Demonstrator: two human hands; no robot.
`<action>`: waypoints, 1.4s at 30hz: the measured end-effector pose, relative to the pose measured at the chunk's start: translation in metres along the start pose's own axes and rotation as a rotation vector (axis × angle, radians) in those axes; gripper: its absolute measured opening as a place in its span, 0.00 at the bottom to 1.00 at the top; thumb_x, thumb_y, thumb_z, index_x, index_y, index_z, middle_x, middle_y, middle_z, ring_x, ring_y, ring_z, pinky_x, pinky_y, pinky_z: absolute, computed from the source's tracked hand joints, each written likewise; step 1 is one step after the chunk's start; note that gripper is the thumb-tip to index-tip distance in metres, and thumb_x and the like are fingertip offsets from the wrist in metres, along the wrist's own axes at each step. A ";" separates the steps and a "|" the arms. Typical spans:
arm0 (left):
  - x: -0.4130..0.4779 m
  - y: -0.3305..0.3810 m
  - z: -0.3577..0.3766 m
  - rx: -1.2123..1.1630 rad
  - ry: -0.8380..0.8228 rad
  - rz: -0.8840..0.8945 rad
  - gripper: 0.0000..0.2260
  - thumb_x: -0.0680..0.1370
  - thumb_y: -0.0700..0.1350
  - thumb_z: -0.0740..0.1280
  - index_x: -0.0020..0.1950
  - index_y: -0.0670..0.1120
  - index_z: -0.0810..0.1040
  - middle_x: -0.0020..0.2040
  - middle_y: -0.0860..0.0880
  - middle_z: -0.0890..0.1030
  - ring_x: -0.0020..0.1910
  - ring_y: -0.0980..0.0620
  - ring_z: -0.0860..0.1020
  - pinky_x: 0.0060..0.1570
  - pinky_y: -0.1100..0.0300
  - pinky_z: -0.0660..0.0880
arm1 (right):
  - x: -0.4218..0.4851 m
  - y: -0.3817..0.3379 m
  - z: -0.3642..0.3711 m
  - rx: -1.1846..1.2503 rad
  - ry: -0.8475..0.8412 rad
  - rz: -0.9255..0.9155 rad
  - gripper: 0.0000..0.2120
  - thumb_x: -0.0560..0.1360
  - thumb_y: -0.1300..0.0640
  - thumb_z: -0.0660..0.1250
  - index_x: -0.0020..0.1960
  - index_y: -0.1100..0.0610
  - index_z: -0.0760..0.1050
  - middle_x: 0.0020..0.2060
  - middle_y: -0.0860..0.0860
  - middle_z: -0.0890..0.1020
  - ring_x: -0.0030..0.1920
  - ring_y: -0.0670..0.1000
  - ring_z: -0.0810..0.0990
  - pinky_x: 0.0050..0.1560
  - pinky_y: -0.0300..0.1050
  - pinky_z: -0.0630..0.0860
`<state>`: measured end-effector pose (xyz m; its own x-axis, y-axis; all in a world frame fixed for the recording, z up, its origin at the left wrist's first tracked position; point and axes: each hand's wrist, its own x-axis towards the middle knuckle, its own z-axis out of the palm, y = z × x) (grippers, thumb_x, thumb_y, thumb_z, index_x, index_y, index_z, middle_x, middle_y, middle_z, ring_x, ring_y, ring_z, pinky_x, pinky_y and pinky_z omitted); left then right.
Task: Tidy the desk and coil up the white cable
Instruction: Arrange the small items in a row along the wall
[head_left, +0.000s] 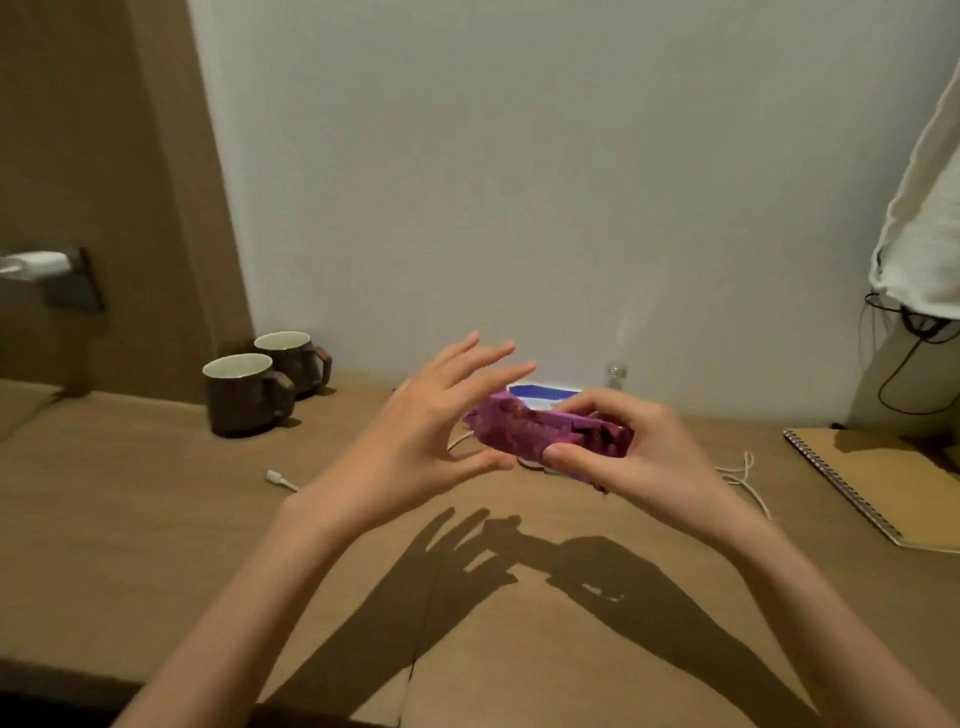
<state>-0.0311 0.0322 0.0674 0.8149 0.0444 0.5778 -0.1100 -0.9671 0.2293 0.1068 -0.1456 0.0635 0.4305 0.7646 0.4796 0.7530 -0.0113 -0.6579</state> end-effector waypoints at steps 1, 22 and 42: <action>-0.016 0.001 -0.003 0.011 -0.021 -0.008 0.34 0.70 0.56 0.71 0.73 0.62 0.59 0.74 0.60 0.61 0.75 0.60 0.53 0.73 0.51 0.58 | -0.008 -0.007 0.007 0.043 -0.043 -0.013 0.09 0.69 0.54 0.75 0.49 0.51 0.80 0.42 0.44 0.83 0.41 0.44 0.82 0.37 0.36 0.76; -0.337 -0.004 -0.048 -0.317 0.002 -0.554 0.20 0.69 0.56 0.71 0.60 0.60 0.77 0.55 0.56 0.78 0.56 0.54 0.78 0.50 0.64 0.77 | -0.130 -0.070 0.220 0.306 -0.479 -0.036 0.08 0.75 0.58 0.69 0.54 0.51 0.77 0.47 0.44 0.82 0.47 0.46 0.81 0.48 0.48 0.79; -0.510 -0.145 0.158 -0.252 -0.491 -1.367 0.22 0.70 0.55 0.72 0.62 0.50 0.74 0.51 0.52 0.80 0.49 0.55 0.78 0.52 0.57 0.76 | -0.184 0.082 0.389 0.081 -0.848 0.514 0.14 0.79 0.51 0.61 0.65 0.45 0.70 0.58 0.40 0.74 0.49 0.42 0.77 0.50 0.37 0.73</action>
<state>-0.3408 0.1099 -0.3847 0.4664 0.7294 -0.5004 0.8341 -0.1742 0.5234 -0.1041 -0.0370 -0.3044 0.1727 0.8872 -0.4279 0.5254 -0.4504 -0.7219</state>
